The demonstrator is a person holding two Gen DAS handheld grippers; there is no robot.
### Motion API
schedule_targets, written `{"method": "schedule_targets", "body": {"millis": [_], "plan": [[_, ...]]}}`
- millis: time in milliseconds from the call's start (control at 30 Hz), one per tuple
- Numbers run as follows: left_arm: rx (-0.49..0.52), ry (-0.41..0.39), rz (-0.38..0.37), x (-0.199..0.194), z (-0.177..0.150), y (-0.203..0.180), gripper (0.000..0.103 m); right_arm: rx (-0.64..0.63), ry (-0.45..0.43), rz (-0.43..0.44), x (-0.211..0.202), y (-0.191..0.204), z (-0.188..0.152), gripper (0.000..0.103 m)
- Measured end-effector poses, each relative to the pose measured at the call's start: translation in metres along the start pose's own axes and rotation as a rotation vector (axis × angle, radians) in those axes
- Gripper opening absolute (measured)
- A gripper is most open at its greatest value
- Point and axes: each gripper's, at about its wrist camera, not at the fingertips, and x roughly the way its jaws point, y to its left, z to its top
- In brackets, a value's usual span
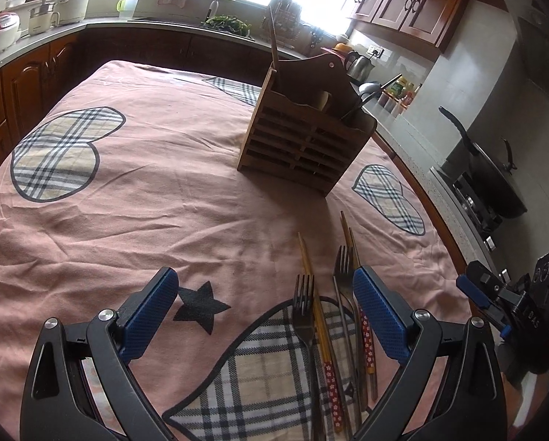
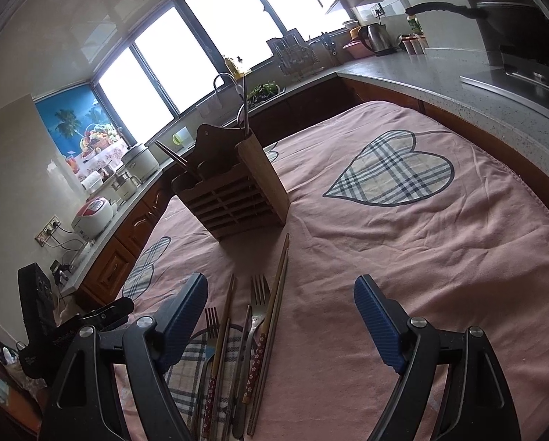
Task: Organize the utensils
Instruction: 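Move both grippers back over the remaining utensils, then grasp a wooden chopstick with the left gripper while the right gripper grasps another chopstick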
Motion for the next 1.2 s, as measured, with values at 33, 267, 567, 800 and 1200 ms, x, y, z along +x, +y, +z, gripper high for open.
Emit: {"method": "schedule_targets", "body": {"millis": [33,267,567,800,1200], "plan": [[0.009,0.011,0.0,0.004,0.001,-0.002,0.098,0.001,0.008,-0.002,0.003,-0.001,0.001,0.083],[0.076,0.06,0.014,0.032,0.007,-0.02,0.094,0.001,0.104,-0.009,0.038,-0.004,0.014,0.08],[0.177,0.157,0.015,0.075,0.02,-0.044,0.07,-0.02,0.184,-0.013,0.092,-0.003,0.041,0.042],[0.244,0.247,0.02,0.108,0.023,-0.057,0.05,-0.062,0.276,-0.036,0.141,0.003,0.054,0.032],[0.232,0.298,-0.013,0.129,0.025,-0.043,0.01,-0.193,0.396,-0.113,0.197,0.014,0.042,0.016]]}}
